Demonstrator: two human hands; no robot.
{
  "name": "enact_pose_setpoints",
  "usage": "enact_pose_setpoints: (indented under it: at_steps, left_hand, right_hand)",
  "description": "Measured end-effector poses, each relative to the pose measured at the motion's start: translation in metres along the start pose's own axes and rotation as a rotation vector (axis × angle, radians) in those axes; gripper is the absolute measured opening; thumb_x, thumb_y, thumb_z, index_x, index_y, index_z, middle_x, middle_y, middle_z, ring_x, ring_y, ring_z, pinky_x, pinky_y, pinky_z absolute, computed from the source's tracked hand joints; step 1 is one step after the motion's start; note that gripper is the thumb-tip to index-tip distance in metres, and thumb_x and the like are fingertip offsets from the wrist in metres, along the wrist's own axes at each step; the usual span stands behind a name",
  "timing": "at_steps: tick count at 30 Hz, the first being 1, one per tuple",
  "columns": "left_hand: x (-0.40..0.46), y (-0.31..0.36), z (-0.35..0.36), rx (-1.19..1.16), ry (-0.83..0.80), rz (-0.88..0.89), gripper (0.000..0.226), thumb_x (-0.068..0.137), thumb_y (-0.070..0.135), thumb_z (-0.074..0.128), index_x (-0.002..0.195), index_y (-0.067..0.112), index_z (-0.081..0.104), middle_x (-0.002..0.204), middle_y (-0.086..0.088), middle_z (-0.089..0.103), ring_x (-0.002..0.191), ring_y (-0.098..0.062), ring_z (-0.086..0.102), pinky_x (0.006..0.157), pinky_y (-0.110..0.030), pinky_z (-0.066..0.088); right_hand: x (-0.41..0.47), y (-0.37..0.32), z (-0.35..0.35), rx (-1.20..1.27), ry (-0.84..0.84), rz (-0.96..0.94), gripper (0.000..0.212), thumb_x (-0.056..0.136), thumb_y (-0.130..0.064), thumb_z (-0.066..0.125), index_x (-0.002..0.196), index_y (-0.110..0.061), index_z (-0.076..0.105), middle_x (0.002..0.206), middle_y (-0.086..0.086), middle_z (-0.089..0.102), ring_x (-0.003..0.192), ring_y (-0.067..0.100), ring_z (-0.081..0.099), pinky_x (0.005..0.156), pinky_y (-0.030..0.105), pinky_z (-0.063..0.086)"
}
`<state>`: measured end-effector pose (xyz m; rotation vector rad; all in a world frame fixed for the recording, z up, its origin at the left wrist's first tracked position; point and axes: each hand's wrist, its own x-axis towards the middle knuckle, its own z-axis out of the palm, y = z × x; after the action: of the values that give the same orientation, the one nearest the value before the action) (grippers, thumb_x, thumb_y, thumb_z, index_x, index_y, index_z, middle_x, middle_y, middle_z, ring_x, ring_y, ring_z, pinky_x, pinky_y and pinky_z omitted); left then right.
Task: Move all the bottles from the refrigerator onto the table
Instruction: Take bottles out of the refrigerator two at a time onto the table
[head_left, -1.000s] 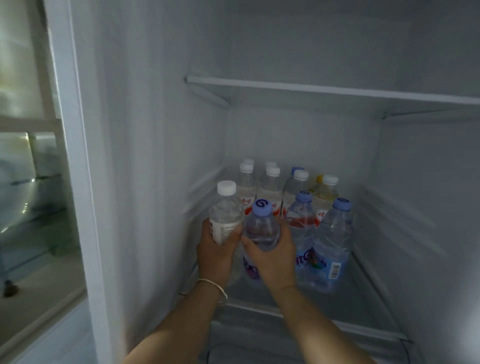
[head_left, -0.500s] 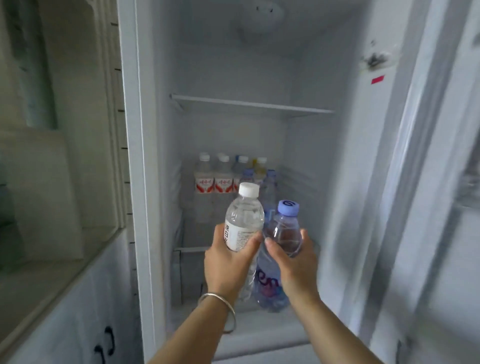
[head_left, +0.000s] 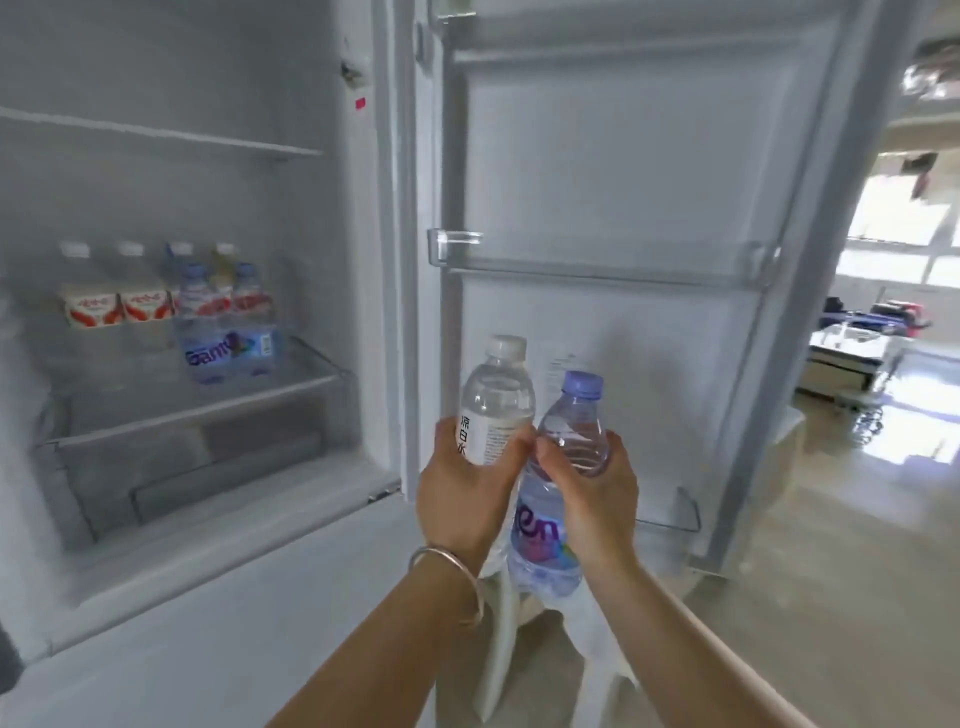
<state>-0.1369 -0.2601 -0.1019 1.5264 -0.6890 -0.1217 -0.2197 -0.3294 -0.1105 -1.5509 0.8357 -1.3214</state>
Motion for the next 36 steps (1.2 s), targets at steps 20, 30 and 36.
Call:
enact_pose_setpoints:
  at_steps: [20,30,36]
  left_hand:
    - [-0.199,0.086,0.429,-0.007,-0.405,-0.057,0.08,0.059,0.058,0.077,0.125,0.028,0.043,0.096,0.008,0.06,0.089,-0.017,0.062,0.083,-0.03,0.051]
    - [-0.095,0.054,0.593,-0.038,-0.424,-0.077,0.051,0.059,0.053,0.079,0.092,0.022,0.055,0.078,0.012,0.063,0.074,-0.009,0.064,0.067,-0.023,0.05]
    - [0.004,0.036,0.677,-0.028,-0.376,-0.103,0.057,0.056,0.057,0.078,0.094,0.02,0.056,0.083,0.006,0.067,0.077,-0.014,0.066,0.071,-0.031,0.054]
  right_hand:
    - [0.111,0.097,-0.454,-0.234,0.458,0.145,0.066,0.049,-0.071,0.065,0.094,-0.024,0.058,0.089,-0.004,0.068,0.088,0.022,0.067,0.088,0.045,0.052]
    - [0.288,0.175,-0.475,-0.242,0.424,0.141,0.071,0.056,-0.066,0.066,0.104,-0.014,0.057,0.092,-0.001,0.065,0.089,0.024,0.065,0.086,0.037,0.051]
    - [0.42,0.217,-0.46,-0.272,0.361,0.137,0.058,0.071,-0.053,0.071,0.106,-0.01,0.056,0.092,0.001,0.059,0.085,0.02,0.056,0.076,0.027,0.036]
